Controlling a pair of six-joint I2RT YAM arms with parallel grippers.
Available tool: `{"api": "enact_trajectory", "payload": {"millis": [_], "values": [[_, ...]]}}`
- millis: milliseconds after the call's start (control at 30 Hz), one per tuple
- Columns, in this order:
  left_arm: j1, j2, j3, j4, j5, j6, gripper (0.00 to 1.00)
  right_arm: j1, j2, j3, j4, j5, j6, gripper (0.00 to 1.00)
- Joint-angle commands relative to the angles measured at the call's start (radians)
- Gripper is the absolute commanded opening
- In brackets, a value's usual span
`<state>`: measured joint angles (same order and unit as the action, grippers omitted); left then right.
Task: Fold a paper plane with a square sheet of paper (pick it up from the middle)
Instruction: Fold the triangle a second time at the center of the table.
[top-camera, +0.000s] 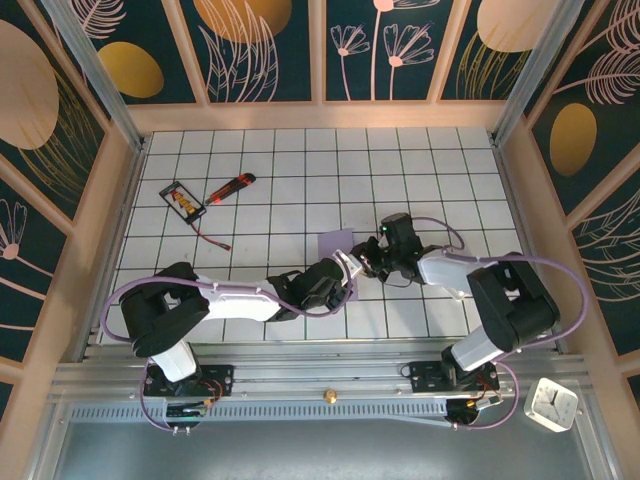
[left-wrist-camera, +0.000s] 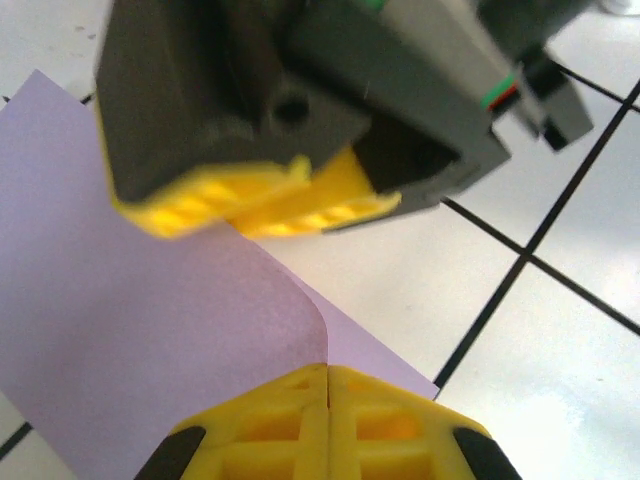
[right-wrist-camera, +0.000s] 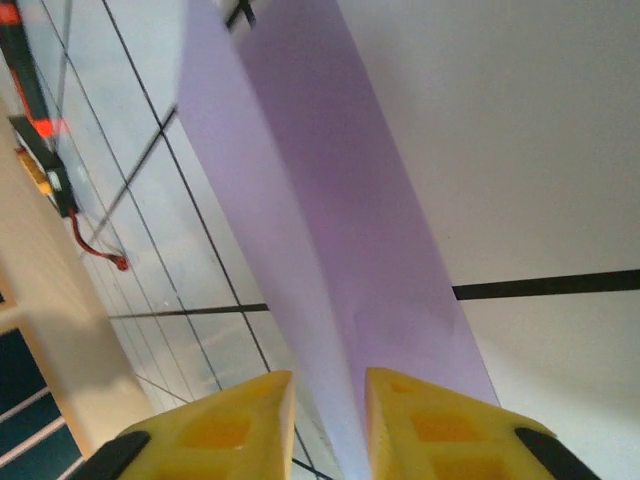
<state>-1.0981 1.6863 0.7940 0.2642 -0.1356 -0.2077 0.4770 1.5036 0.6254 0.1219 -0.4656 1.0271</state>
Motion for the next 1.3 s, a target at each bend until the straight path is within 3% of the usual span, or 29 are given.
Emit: {"api": "enact_trajectory", "payload": {"millis": [0, 167, 467, 833, 1267], "values": [[-0.005, 0.003, 0.040, -0.016, 0.096, -0.117, 0.00, -0.045, -0.119, 0.004, -0.122, 0.021, -0.130, 0.32], [-0.002, 0.017, 0.051, 0.014, 0.201, -0.195, 0.00, -0.131, -0.211, 0.006, -0.228, 0.025, -0.301, 0.36], [0.054, 0.021, 0.000, 0.090, 0.324, -0.226, 0.00, -0.118, -0.019, 0.123, -0.119, -0.088, -0.413, 0.25], [0.090, 0.021, -0.051, 0.126, 0.360, -0.240, 0.00, -0.094, 0.211, 0.169, -0.055, -0.088, -0.456, 0.16], [0.144, 0.021, -0.061, 0.148, 0.410, -0.239, 0.00, -0.097, 0.282, 0.160, -0.122, -0.030, -0.519, 0.10]]}}
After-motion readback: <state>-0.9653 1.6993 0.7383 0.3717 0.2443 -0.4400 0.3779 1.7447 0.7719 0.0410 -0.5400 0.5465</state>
